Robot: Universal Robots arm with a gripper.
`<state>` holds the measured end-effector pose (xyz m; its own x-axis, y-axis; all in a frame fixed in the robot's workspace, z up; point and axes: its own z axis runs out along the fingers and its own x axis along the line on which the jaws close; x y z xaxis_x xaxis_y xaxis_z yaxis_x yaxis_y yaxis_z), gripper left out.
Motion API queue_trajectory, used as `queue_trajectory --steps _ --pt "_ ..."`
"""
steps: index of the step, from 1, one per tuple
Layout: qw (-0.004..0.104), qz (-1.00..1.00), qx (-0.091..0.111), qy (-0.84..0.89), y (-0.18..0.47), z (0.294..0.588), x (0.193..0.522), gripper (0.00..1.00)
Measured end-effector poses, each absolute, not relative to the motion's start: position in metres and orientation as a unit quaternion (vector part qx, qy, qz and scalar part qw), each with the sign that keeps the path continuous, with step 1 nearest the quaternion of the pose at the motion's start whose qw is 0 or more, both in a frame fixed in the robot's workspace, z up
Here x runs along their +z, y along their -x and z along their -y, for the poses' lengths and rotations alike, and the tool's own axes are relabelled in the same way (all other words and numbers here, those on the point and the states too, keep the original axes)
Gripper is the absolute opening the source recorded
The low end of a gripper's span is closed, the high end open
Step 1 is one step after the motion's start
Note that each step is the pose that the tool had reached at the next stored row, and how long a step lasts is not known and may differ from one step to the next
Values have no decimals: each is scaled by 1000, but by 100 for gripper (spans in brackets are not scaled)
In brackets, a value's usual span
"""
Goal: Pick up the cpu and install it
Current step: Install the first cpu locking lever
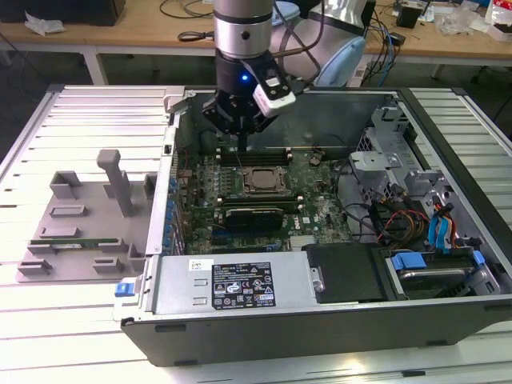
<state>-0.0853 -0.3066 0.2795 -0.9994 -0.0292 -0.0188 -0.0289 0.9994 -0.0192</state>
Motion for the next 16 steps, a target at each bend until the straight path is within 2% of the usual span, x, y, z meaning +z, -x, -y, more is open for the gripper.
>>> queue_trajectory --steps 6,7,16 --pt "9 -1000 -9 15 109 295 273 11" --pt "10 -1000 -9 21 109 277 266 11" --pt "10 -1000 -9 21 92 277 266 11"
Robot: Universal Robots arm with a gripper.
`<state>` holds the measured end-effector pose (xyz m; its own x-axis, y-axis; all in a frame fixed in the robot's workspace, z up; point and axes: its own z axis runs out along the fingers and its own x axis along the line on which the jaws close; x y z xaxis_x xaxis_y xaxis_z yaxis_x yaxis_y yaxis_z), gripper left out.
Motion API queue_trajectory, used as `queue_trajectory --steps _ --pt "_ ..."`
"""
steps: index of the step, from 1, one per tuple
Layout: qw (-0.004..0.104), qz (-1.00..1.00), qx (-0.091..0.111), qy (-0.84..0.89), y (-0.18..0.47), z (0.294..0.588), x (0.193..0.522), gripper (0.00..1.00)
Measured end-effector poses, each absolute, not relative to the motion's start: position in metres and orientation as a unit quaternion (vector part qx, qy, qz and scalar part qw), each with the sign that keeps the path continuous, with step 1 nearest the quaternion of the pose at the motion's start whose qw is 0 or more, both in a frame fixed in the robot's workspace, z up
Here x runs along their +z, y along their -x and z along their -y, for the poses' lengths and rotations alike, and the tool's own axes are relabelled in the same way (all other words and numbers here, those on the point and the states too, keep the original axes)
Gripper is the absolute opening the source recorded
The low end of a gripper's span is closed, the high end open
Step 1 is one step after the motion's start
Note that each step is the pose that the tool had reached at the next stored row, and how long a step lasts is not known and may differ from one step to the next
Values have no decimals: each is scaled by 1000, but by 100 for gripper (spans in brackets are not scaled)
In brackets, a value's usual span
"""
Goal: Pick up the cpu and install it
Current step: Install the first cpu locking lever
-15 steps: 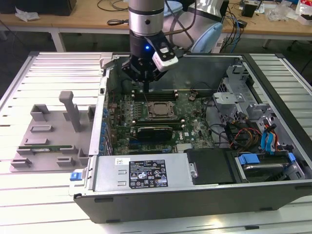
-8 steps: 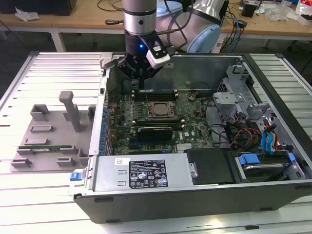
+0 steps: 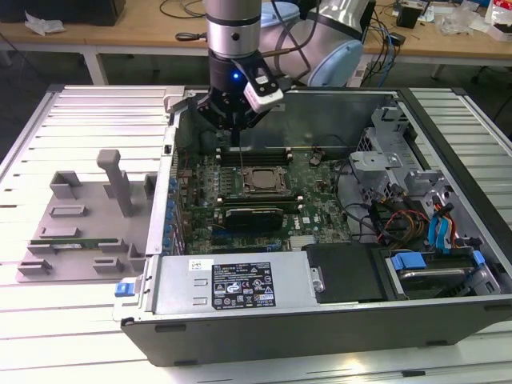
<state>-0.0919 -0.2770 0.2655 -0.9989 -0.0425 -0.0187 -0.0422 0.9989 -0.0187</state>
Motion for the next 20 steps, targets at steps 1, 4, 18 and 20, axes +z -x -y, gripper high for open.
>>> queue_trajectory --steps 1,4,18,20 --pt "10 -1000 -9 21 91 277 266 11" --pt "10 -1000 -9 21 89 277 265 11" --pt "10 -1000 -9 21 82 277 265 11" --pt "10 -1000 -9 21 81 277 265 11"
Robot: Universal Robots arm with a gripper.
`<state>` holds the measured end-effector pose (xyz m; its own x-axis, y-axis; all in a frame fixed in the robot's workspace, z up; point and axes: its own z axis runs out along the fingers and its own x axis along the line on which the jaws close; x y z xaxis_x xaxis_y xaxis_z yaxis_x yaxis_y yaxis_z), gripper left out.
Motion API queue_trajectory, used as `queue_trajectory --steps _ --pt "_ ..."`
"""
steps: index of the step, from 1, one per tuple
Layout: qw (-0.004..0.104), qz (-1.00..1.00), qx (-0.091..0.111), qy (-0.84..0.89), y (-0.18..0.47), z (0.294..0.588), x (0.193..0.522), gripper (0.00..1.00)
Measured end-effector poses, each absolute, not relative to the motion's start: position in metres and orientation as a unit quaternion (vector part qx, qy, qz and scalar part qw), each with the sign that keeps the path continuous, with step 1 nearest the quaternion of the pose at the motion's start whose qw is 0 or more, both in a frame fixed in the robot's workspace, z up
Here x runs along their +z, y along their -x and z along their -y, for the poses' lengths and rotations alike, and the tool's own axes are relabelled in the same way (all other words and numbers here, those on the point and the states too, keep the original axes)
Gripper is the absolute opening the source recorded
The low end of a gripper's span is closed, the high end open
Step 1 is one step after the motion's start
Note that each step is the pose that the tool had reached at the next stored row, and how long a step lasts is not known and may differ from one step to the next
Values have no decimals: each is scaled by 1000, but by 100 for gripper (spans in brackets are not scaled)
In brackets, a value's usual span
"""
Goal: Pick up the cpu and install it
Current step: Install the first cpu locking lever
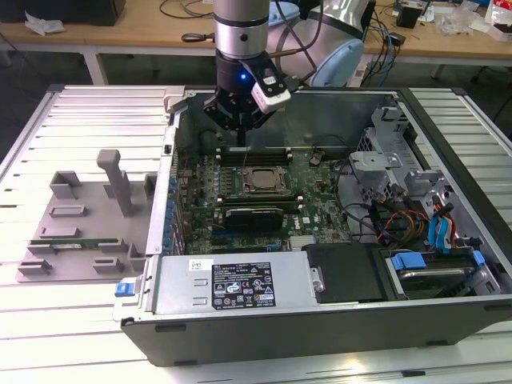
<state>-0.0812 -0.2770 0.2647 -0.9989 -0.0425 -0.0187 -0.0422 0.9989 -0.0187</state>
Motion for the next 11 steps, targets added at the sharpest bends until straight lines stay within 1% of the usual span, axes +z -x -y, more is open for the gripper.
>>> queue_trajectory --steps 11 --pt "10 -1000 -9 21 75 277 264 11"
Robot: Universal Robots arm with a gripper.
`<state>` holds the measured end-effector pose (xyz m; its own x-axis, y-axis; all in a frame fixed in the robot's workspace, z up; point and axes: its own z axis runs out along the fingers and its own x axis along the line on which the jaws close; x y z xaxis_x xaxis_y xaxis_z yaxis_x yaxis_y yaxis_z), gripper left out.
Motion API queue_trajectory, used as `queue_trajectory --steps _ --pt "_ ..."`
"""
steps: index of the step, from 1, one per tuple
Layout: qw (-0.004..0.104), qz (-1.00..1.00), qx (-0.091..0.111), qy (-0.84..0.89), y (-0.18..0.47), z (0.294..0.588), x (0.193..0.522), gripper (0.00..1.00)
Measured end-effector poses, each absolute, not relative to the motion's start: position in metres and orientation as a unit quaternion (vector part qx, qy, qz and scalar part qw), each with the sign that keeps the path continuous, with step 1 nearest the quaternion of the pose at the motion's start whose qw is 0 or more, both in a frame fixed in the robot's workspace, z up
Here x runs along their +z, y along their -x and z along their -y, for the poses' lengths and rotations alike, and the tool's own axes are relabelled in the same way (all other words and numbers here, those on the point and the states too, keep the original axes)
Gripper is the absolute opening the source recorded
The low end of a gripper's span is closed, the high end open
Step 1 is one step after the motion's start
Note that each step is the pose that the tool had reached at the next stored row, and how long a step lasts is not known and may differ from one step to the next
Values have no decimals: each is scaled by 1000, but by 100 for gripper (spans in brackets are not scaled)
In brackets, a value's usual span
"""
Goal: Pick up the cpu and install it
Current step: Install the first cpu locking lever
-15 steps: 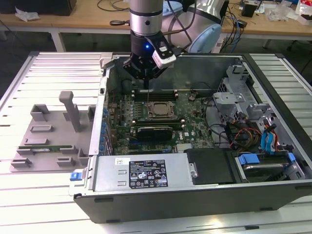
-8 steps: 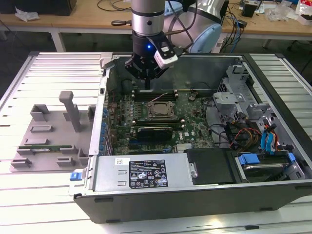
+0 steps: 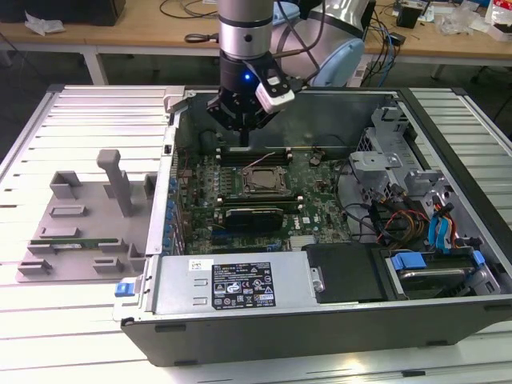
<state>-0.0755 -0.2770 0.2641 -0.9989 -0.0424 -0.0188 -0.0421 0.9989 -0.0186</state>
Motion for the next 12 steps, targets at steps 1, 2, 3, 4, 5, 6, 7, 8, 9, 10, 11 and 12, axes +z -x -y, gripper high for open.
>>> queue_trajectory --steps 1,2,3,4,5,6,7,8,9,10,11,12 --pt "10 -1000 -9 21 75 277 264 11" --pt "10 -1000 -9 21 75 277 264 11" --pt "10 -1000 -9 21 74 277 264 11" --pt "10 -1000 -9 21 74 277 264 11" --pt "10 -1000 -9 21 73 277 264 11" --pt "10 -1000 -9 21 73 277 264 11" --pt "10 -1000 -9 21 72 277 264 11" --pt "10 -1000 -9 21 72 277 264 11" --pt "10 -1000 -9 21 71 277 264 11" --pt "10 -1000 -9 21 71 277 264 11" --pt "10 -1000 -9 21 71 277 263 11" --pt "10 -1000 -9 21 71 277 263 11"
